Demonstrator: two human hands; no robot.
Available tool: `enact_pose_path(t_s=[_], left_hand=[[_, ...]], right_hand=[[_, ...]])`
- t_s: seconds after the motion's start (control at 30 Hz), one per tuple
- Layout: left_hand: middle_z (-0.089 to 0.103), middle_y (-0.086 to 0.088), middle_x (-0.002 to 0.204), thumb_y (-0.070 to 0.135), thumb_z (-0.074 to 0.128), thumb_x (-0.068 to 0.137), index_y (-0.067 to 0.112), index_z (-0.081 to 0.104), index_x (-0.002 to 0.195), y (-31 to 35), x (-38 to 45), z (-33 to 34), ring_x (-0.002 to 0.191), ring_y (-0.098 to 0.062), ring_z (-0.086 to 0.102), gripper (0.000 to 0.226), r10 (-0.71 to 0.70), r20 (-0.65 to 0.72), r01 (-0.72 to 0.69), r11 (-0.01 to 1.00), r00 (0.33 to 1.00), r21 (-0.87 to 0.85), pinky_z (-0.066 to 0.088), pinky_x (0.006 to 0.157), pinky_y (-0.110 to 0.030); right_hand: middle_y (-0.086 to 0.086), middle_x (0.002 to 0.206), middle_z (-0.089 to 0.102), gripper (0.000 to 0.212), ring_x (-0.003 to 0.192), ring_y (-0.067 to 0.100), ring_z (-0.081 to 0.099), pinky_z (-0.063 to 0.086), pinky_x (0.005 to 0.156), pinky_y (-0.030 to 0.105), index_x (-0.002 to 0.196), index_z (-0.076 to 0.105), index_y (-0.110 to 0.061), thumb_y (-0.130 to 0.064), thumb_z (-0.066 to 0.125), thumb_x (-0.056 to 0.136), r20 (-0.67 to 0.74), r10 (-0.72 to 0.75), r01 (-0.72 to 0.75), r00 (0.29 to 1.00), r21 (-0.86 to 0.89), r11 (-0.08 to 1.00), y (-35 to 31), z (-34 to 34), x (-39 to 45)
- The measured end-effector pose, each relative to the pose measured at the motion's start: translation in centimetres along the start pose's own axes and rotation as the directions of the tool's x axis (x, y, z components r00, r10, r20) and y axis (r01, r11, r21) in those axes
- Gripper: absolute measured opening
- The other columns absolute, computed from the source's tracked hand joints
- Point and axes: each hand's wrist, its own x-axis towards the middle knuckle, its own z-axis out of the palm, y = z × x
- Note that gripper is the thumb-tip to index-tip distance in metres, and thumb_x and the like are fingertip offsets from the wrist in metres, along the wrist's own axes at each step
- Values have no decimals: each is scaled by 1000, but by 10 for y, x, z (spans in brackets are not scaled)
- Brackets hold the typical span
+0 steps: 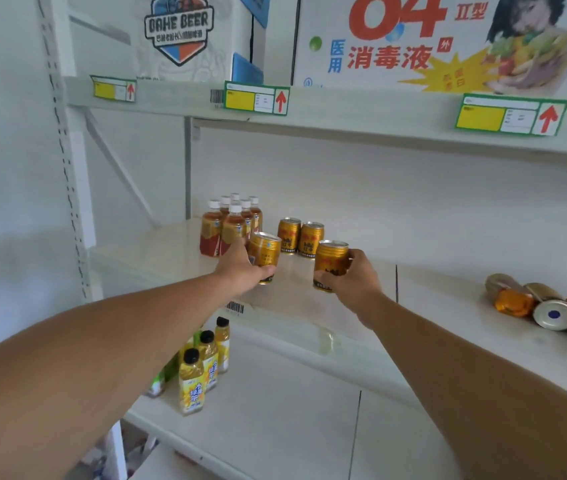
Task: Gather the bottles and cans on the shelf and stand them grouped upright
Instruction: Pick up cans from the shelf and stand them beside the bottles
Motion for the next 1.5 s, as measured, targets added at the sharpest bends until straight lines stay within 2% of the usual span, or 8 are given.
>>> enact_pose_path(t_s=[0.23, 0.4, 0.63, 0.8, 0.93, 1.1, 1.23, 1.5], left_hand=[[53, 14, 104, 36, 88, 88, 25, 46, 136, 12, 22, 18, 108, -15, 54, 65, -11, -21, 12, 999, 1000, 30, 40, 88, -35], [60, 3, 127, 37, 88, 87, 22, 48, 143, 13, 48, 29, 111, -16, 56, 71, -10, -3, 10, 998, 1000, 58, 42, 89, -35], [64, 1, 129, 34, 88, 87, 21, 53, 143, 4, 90, 45, 113, -17, 58, 67, 49, -19, -48, 998, 999, 34, 44, 93, -33], [63, -2, 136, 32, 86, 90, 19, 52, 146, -2, 116, 51, 120, -21, 59, 66, 90, 5, -90, 996, 996, 17, 44, 95, -33], [68, -5, 136, 30, 88, 88, 16, 61, 138, -13, 135, 51, 128, -26, 63, 59, 129, 20, -130, 990, 991, 51, 49, 108, -38], [70, -2, 136, 34, 89, 86, 17, 60, 142, -28, 147, 56, 128, -22, 64, 65, 140, 30, -141, 990, 990, 18, 46, 102, -30], [68, -2, 139, 37, 86, 89, 18, 58, 144, -31, 149, 60, 129, -23, 63, 64, 149, 19, -150, 988, 989, 33, 42, 95, -28], [60, -1, 152, 38, 77, 97, 25, 47, 155, -29, 148, 59, 141, -25, 55, 66, 164, 106, -174, 980, 981, 99, 44, 115, -40]], right_hand=[[-17, 104, 58, 72, 90, 2, 57, 44, 63, 23, 140, 50, -26, -32, 90, 80, 39, -20, 19, 999, 15, 1000, 10, 10, 40], [-19, 101, 56, 68, 88, 3, 56, 43, 63, 23, 136, 49, -28, -35, 90, 81, 65, -16, 13, 998, 56, 998, 16, 30, 71], [-15, 100, 57, 70, 96, 14, 60, 43, 61, 22, 139, 49, -26, -32, 90, 82, 15, 6, -7, 1000, 13, 1000, 17, 54, 97], [-10, 105, 58, 66, 98, 16, 59, 47, 77, 31, 135, 51, -26, -35, 90, 82, -47, 36, -39, 998, -71, 997, 17, 68, 109], [-9, 109, 58, 63, 98, 16, 57, 45, 81, 32, 132, 58, -25, -38, 91, 79, -124, -10, -9, 992, -158, 987, 18, 83, 116], [-17, 94, 63, 46, 94, 16, 62, 45, 78, 30, 116, 64, -37, -43, 89, 77, -150, -30, -1, 988, -201, 980, 21, 94, 117], [-8, 102, 71, 43, 97, 20, 67, 55, 81, 35, 114, 68, -33, -51, 86, 79, -159, 5, -44, 987, -245, 968, 21, 97, 117], [-8, 101, 63, 52, 95, 19, 61, 55, 84, 36, 128, 63, -28, -54, 80, 86, -143, 1, -45, 990, -305, 951, 21, 98, 113]])
